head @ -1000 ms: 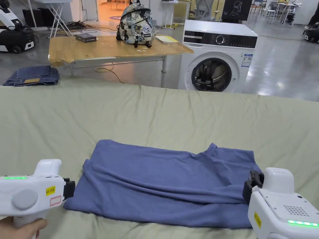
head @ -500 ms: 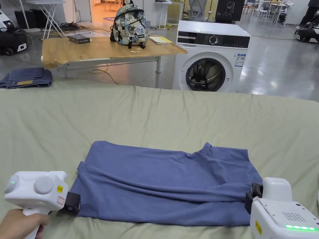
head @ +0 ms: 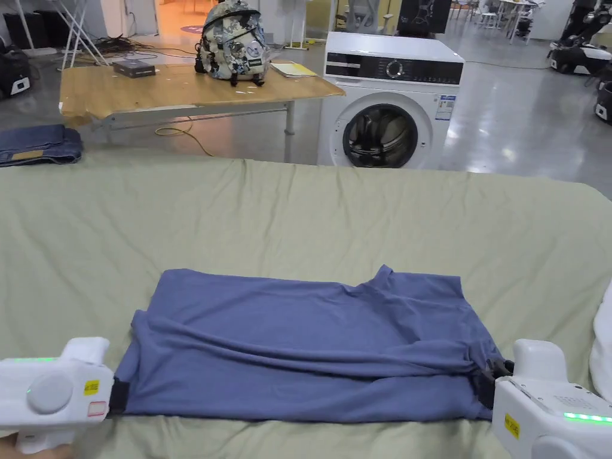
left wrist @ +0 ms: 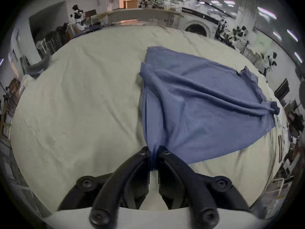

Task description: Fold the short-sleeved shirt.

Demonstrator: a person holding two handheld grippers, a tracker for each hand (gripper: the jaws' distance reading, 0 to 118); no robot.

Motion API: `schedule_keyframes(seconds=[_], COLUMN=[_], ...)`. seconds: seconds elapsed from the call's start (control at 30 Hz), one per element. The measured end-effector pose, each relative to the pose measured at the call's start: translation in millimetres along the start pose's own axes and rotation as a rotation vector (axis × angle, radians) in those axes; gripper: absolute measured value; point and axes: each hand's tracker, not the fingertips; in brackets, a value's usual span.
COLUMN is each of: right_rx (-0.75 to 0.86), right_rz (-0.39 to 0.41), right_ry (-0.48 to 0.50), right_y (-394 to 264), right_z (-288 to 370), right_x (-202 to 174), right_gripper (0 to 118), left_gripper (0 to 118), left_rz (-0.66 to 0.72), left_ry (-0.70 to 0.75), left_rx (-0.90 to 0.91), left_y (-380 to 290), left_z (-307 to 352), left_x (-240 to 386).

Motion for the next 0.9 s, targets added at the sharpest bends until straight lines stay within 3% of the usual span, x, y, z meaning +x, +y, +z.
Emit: schedule_keyframes(seconds=[0.1,0.17,0.23,0.27,0.47,0.5,0.57,0.6,0.63,0.73,0.9], right_rx=[-0.040,-0.086,-0.129,-0.172,-0.338,-0.399,-0.491,-0.492,-0.442,-0.447,-0.417], right_rz=[0.023,0.043,0.045,0.049,0.101,0.105,0.088,0.074,0.081,0.137,0.092], right_ry=[-0.025,-0.025,-0.017,-0.001,-0.009,-0.008,0.026,0.076,0.060,0.035,0.038], right_y=[1.9,4.9,7.1,7.5,-3.5,-8.0,-16.0,-19.9,-19.6,-21.5,-16.2], right_z=[-6.3,-21.1,-34.4,-43.2,-95.0,-106.0,-110.7,-110.2,-103.5,-96.6,-85.2], right_x=[13.3,24.1,32.8,37.3,44.7,45.0,39.0,37.7,34.9,25.4,31.4], right_gripper=[2,30,64,68,68,63,23,15,7,4,2], left_gripper=[3,3,3,3,3,3,3,3,3,3,3], left_rz=[0.022,0.020,0.003,0.000,-0.004,-0.006,-0.004,0.000,0.007,0.012,0.014], left_ry=[-0.015,-0.021,-0.016,-0.014,-0.014,-0.014,-0.016,-0.019,-0.020,-0.020,-0.021], left_rx=[0.003,0.007,0.011,0.012,0.012,0.011,0.009,0.009,0.010,0.011,0.011], left_y=[-8.0,-9.3,-7.7,-6.8,-1.7,-1.8,-2.2,-3.0,-4.2,-7.5,-8.3], left_z=[7.2,8.8,9.2,10.3,13.7,14.2,14.8,13.6,14.1,13.2,12.1], left_x=[-0.2,0.3,2.9,3.6,4.2,4.5,4.4,3.3,3.0,3.9,3.2])
